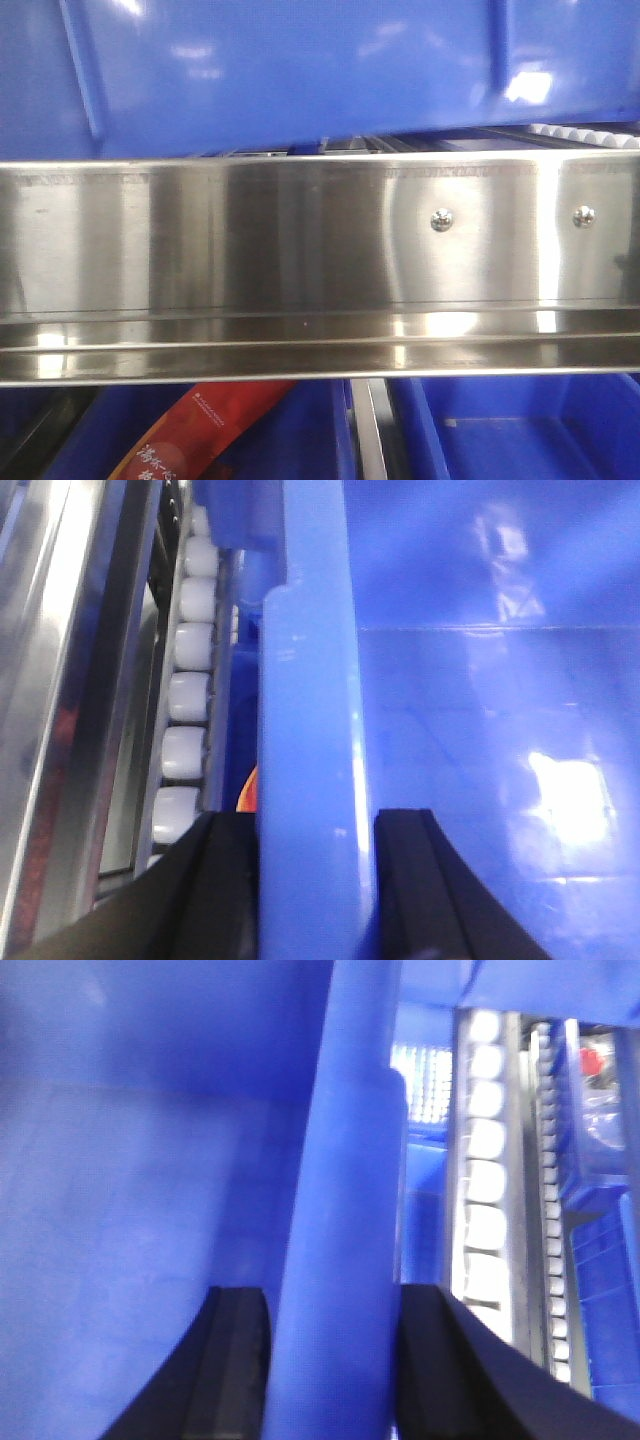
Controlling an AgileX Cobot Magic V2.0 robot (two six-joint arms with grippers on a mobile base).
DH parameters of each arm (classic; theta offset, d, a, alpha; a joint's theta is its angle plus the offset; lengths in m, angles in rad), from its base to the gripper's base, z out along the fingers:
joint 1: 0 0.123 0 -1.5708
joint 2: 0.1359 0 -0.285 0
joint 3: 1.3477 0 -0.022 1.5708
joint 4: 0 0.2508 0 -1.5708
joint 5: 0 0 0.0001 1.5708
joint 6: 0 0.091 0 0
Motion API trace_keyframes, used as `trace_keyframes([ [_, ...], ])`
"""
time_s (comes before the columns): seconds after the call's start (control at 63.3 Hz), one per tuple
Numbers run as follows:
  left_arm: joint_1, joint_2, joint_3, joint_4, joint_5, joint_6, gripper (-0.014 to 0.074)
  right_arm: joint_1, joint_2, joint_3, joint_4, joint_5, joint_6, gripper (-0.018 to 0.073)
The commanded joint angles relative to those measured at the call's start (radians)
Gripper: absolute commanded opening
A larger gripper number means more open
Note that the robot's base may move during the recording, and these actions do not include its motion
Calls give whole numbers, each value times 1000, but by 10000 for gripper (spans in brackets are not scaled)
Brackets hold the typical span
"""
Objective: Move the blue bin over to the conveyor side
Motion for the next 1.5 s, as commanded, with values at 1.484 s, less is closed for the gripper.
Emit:
trace_keyframes([
  [1.484,-155,-395,153,23,-13,-35,-20,-3,-525,396,-60,-155,90,-75],
])
